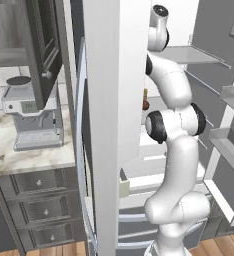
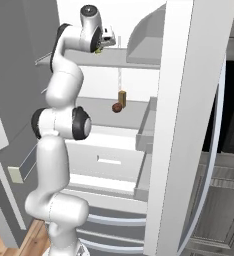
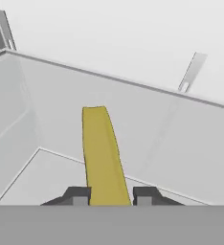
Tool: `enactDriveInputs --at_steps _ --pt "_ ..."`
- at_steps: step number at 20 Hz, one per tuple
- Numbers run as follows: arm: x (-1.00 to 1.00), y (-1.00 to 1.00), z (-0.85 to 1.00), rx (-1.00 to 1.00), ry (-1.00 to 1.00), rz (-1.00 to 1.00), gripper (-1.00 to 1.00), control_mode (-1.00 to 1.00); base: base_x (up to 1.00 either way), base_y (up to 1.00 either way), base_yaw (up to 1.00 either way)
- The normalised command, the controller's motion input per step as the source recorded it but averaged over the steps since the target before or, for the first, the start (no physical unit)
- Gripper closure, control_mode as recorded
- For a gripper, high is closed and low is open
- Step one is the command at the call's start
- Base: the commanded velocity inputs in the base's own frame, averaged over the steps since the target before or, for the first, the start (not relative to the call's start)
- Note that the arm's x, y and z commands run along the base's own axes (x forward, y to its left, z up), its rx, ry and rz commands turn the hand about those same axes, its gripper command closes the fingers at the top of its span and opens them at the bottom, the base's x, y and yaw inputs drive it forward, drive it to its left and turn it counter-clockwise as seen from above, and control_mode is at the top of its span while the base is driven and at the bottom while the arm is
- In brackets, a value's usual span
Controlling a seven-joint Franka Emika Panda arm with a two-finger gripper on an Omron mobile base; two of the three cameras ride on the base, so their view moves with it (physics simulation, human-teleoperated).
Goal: Pick the egg and butter from the fridge and place them by the bowl for mixing.
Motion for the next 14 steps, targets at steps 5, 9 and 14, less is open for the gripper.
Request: enactDriveInputs --at_steps 5,9,14 --pt "-0.05 0.00 0.00 0.00 -0.19 0.00 1.00 -1.00 0.00 0.00 0.00" --pt "-0.04 0.00 0.00 0.00 -0.17 0.00 1.00 -1.00 0.00 0.00 0.00" --pt "-0.15 0.00 0.00 0.00 -0.01 0.00 1.00 -1.00 0.00 0.00 0.00"
